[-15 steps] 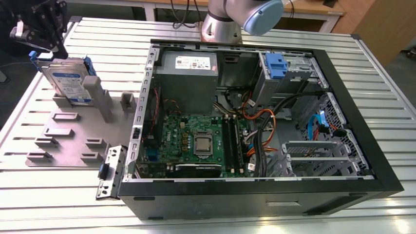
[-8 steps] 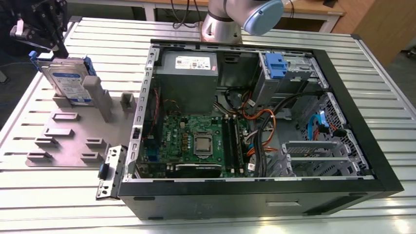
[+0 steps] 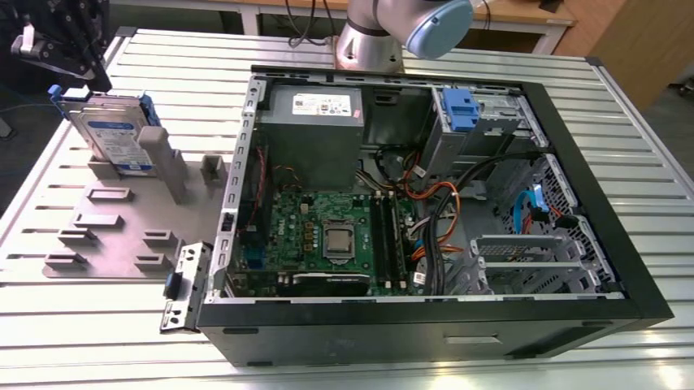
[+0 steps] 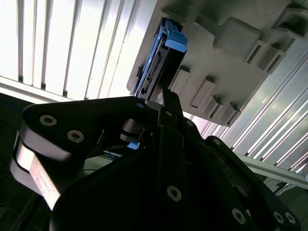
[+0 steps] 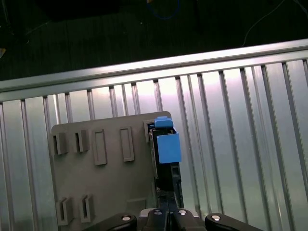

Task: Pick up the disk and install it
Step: 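Pick up the disk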

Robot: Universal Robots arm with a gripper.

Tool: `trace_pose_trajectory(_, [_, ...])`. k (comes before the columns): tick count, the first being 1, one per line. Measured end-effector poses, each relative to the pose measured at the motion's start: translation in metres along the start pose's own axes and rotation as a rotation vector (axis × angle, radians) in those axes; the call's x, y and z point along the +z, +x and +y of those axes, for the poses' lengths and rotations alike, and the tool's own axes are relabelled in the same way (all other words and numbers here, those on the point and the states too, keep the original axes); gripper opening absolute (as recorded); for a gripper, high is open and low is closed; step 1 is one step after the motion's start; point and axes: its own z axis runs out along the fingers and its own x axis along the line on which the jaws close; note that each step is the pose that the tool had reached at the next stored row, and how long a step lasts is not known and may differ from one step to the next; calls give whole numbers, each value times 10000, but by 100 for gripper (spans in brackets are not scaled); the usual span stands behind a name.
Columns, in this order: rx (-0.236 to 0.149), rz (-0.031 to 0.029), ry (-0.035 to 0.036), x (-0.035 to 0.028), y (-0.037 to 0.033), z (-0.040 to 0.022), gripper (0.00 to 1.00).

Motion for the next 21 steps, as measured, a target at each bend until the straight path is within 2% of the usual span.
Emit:
trace_pose_trajectory(10, [-4,0,0,-3,0,0,11])
trace_pose_trajectory(14, [-163,7,-4,-4,0,0,11])
trace_pose_trajectory(21, [-206,9,-5,-4,0,0,11])
